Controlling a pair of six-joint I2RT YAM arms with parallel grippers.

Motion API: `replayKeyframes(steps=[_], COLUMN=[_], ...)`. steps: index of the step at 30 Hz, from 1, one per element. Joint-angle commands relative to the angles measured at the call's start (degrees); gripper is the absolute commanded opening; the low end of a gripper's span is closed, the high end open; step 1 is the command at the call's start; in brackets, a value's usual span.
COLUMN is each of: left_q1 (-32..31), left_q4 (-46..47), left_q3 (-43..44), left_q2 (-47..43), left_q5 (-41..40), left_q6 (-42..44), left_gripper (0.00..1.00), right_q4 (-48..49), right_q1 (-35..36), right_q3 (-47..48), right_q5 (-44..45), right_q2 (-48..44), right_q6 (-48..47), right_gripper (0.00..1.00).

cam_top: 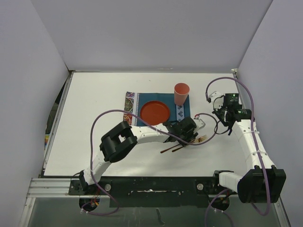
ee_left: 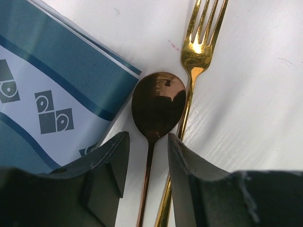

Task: Set the dinner table for one person
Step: Pick up the fork at the center of the board.

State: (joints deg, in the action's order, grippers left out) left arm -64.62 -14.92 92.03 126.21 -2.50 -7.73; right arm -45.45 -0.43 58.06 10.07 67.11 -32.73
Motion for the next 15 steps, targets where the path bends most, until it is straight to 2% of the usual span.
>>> replayKeyframes(steps=[1,15], left_q1=[-0.38,-2.83], left_q4=[1.20,2.31], left_q3=[-1.16,-4.70], left_q2=[-5.92,-13.73], left_q5=[1.69,-2.04], left_q6=[-1.04,0.08], left_gripper=[0.36,0.36], right_q4=[2.42,2.21], right_q1=[-0.46,-0.45], right_q3=[-0.37,-1.23], right_q5=[0.75,0.13], right_q2=[-0.19,-0.39], right_q6=[0.57,1.71], right_gripper=[0.00,0.00])
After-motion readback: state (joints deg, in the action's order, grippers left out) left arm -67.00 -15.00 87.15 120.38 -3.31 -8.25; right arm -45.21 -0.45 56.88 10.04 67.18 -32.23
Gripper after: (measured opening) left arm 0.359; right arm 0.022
